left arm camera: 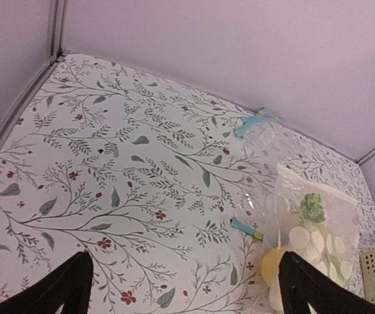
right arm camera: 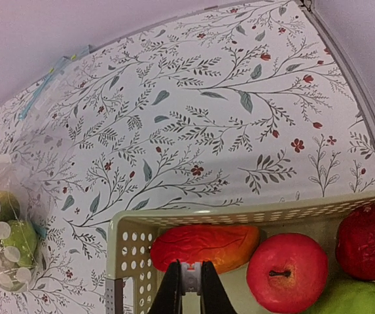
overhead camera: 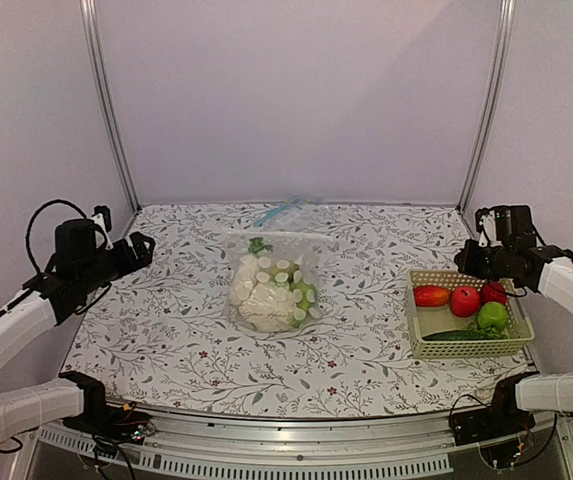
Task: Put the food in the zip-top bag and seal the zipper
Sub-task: Reset both arms
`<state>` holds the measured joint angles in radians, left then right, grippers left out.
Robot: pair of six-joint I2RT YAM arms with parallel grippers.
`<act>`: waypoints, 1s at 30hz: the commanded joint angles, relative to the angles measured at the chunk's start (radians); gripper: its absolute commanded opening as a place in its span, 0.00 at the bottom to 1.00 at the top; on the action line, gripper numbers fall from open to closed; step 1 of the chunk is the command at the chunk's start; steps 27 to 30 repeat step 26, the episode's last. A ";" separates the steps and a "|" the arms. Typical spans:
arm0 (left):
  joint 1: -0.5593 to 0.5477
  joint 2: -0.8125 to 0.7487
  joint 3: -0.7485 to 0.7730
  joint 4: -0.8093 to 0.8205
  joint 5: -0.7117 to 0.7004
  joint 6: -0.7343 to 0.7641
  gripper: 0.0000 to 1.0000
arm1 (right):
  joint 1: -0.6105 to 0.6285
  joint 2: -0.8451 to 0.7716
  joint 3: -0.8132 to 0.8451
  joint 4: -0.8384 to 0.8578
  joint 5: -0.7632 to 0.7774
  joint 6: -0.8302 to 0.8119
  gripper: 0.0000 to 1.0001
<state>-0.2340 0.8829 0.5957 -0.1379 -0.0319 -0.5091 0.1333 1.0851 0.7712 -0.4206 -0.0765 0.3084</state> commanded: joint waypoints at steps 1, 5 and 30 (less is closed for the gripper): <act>0.103 -0.036 -0.072 0.038 -0.140 0.004 1.00 | -0.049 -0.059 -0.068 0.180 0.060 0.019 0.01; 0.111 -0.056 -0.132 0.136 -0.273 0.086 1.00 | -0.060 -0.109 -0.142 0.283 0.142 -0.010 0.01; 0.110 -0.121 -0.356 0.379 -0.364 0.268 1.00 | -0.064 -0.180 -0.286 0.456 0.194 -0.052 0.03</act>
